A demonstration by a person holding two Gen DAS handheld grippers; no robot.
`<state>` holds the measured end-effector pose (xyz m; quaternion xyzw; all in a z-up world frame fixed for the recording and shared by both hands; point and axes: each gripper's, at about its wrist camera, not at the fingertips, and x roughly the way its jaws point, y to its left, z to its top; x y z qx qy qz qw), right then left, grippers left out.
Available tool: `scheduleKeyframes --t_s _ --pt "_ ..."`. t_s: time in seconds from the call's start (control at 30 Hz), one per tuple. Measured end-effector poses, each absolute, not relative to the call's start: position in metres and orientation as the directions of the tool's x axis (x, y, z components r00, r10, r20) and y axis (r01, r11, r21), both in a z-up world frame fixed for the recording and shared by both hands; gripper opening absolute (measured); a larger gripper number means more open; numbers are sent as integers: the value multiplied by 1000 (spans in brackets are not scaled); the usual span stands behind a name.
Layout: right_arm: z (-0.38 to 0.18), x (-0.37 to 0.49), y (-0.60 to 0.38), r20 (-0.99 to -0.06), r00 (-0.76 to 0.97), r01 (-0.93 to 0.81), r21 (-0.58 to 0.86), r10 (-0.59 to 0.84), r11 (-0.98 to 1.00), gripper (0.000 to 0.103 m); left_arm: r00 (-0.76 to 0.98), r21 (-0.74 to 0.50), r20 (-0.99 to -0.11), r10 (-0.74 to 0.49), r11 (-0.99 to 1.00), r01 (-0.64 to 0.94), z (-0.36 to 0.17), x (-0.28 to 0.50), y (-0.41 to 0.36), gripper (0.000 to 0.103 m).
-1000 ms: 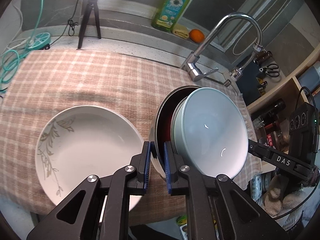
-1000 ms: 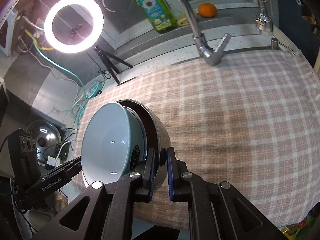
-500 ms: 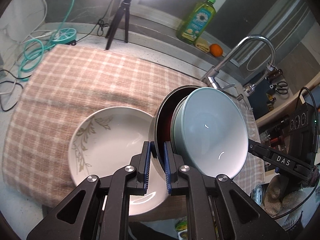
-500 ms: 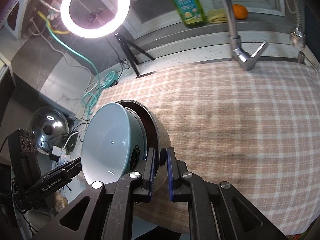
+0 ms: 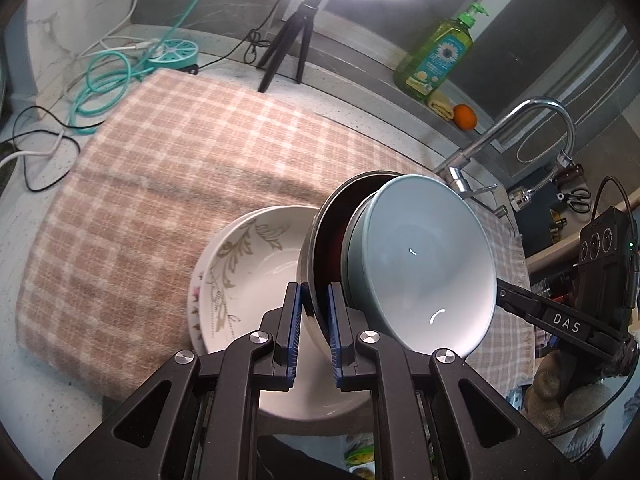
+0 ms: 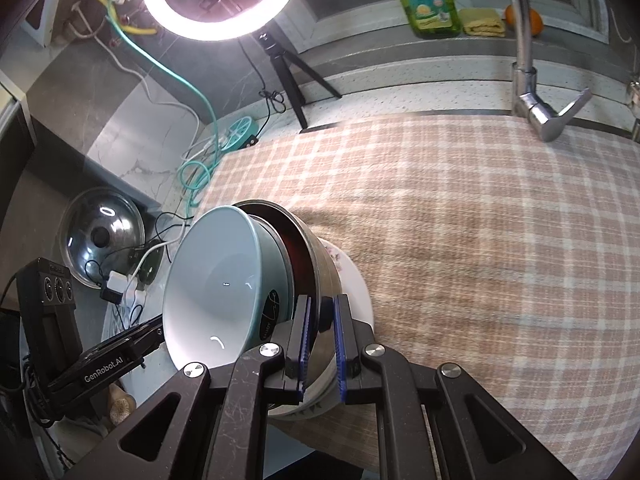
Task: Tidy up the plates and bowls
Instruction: 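Lower the nested bowl stack onto the white plate stack with both grippers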
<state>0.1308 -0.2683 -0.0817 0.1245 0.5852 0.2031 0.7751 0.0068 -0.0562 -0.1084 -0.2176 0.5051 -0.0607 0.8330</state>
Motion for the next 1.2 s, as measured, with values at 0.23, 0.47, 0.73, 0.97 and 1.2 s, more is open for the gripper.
scheduleKeyframes --t_s 0.23,0.47,0.73,0.97,1.2 --pt "-90 130 -253 -860 204 -179 438 468 881 10 472 -421 -825 -310 895 -150 -115 2 -43 10" --pt "-97 131 -243 -863 182 -178 442 470 879 10 463 -418 -833 -304 893 -165 -120 2 -36 10" --pt "-103 131 -239 -868 166 -175 441 468 880 10 456 -417 -837 -303 893 -171 -124 2 -33 10" --pt "-107 129 -235 -869 151 -177 444 470 878 10 454 -416 -839 -299 890 -183 -126 2 -28 10" --pt "-109 129 -231 -871 142 -183 444 471 877 11 448 -423 -841 -303 884 -198 -130 0 -24 10"
